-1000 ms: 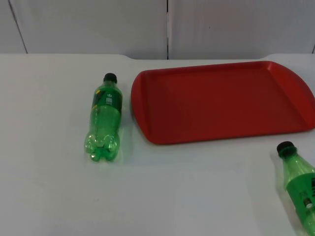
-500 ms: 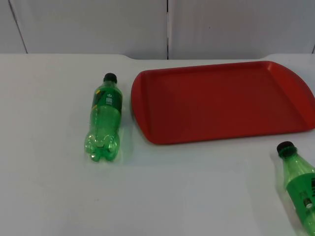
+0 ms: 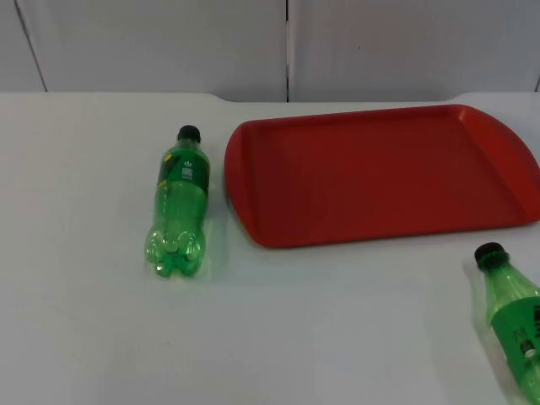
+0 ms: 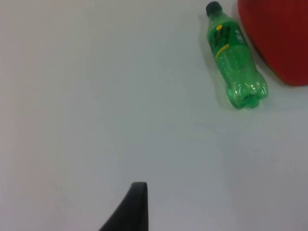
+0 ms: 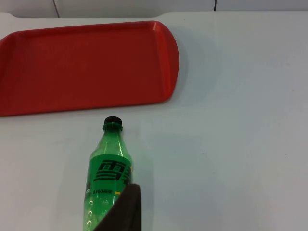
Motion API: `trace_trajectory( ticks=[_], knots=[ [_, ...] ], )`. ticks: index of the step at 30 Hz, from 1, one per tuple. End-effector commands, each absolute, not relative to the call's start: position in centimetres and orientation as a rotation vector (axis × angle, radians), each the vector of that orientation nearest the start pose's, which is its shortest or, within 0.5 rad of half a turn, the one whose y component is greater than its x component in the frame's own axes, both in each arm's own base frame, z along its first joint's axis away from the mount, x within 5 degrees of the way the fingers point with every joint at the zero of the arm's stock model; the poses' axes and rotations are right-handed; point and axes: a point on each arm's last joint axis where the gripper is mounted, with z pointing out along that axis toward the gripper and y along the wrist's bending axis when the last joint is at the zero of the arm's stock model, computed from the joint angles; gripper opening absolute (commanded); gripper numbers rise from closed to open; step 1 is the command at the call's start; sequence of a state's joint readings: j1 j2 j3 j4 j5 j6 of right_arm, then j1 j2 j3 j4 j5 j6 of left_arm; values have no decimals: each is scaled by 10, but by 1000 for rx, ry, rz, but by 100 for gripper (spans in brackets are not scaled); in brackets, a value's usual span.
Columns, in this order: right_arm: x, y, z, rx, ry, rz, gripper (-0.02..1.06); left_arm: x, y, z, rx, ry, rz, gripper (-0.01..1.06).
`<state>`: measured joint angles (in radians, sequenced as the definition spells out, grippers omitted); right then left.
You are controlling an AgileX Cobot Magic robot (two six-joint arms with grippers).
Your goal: Place the bottle upright on the tray.
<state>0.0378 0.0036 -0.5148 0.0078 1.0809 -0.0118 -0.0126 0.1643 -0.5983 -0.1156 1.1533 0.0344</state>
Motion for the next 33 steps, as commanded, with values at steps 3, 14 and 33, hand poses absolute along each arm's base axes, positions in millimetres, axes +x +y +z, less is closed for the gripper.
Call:
trace_trajectory(
  ticks=[3,14,33],
  knots=[
    [-8,1,280,-44,2046,27,104,22,-13,303,40,2200,-183,105],
    [-8,1,280,-44,2046,27,104,75,-17,302,49,2296,-229,105],
    [-8,1,280,-44,2046,27,104,139,-22,332,105,2331,-278,105]
  ],
)
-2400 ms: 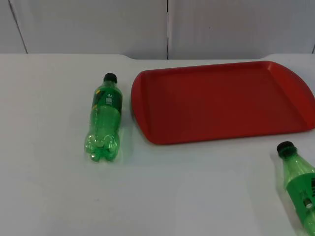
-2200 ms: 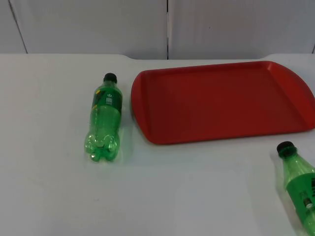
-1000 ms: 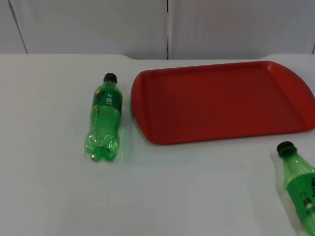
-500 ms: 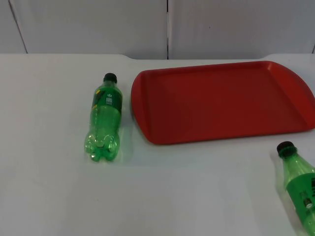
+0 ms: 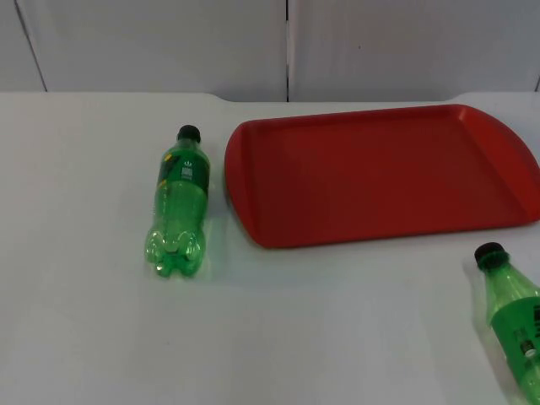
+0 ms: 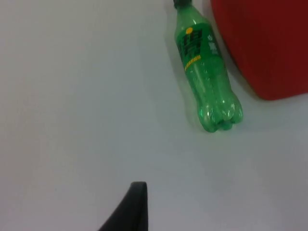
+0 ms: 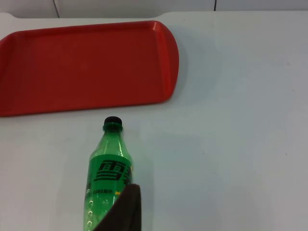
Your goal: Place the bottle upright on the tray.
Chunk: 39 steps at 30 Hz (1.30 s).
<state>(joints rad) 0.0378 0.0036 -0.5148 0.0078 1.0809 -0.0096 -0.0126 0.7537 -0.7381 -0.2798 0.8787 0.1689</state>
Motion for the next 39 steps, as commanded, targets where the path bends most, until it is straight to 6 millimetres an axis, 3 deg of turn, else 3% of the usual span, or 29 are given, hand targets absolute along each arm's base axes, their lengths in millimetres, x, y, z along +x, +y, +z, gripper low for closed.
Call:
trace_trajectory(
  ticks=[1,9,20,35,39],
  knots=[
    [-8,1,280,-44,2046,27,104,139,-22,332,105,2331,-278,105],
    [-8,1,280,-44,2046,27,104,170,-22,347,105,2352,-281,105],
    [-8,1,280,-44,2046,27,104,218,-25,338,141,2445,-304,105],
    [-8,1,280,-44,2046,27,104,288,-27,343,165,2471,-308,105],
    [-8,1,280,-44,2046,27,104,312,-38,339,221,2484,-313,105]
  ],
)
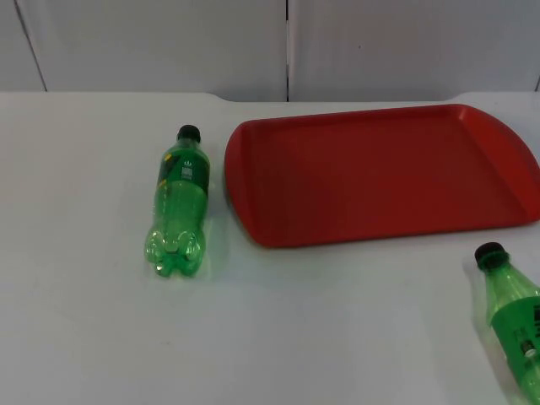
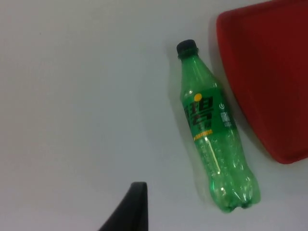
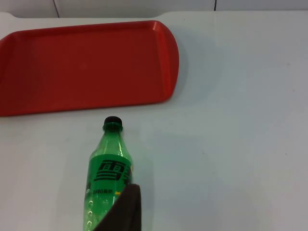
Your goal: Place the bottle upright on the tray.
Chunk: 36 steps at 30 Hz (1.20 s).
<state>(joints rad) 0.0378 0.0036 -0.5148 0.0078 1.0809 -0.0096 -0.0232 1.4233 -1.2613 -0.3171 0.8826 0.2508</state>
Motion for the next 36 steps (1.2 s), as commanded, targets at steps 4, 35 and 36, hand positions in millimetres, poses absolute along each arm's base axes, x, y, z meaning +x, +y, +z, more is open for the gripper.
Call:
trace_trajectory(
  ticks=[4,35,36],
  knots=[
    [-8,1,280,-44,2046,27,104,329,-53,331,273,2504,-333,105],
    [-7,1,280,-44,2044,27,104,449,-121,183,29,2852,-260,105],
    [-7,1,280,-44,2044,27,104,449,-121,183,29,2852,-260,105]
  ],
)
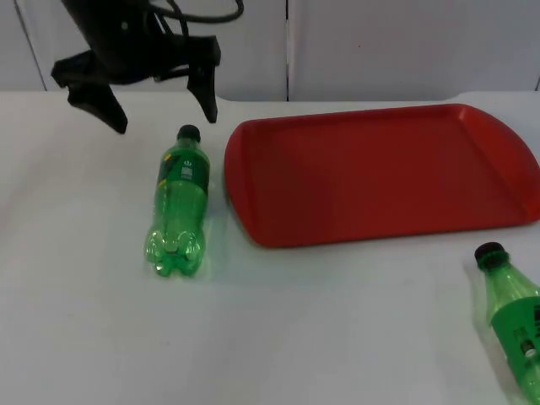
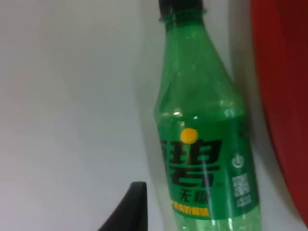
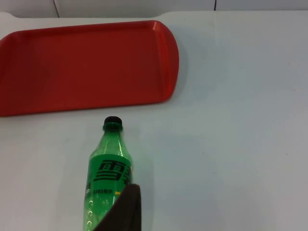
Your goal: Place the bottle upright on the tray.
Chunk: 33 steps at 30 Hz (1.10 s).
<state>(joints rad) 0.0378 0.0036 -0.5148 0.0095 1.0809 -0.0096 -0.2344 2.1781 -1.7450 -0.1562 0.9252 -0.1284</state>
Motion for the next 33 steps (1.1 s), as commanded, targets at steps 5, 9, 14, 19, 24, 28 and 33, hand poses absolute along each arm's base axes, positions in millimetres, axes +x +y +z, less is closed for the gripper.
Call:
trace_trajectory(
  ticks=[5,9,14,19,24,28,33],
  knots=[
    [-7,1,280,-44,2044,27,104,454,-122,158,-32,2885,-262,105],
    [-7,1,280,-44,2044,27,104,457,-124,138,-36,2928,-253,105],
    [-7,1,280,-44,2044,27,104,462,-128,125,-33,2929,-250,105],
    [-7,1,280,-44,2044,27,104,469,-129,117,-22,2950,-236,105],
    [-7,1,280,-44,2044,27,104,475,-129,112,-6,2954,-209,105],
    [-7,1,280,-44,2044,27,104,476,-127,109,1,2951,-171,105],
    [-7,1,280,-44,2044,27,104,476,-127,100,0,2964,-165,105]
  ],
)
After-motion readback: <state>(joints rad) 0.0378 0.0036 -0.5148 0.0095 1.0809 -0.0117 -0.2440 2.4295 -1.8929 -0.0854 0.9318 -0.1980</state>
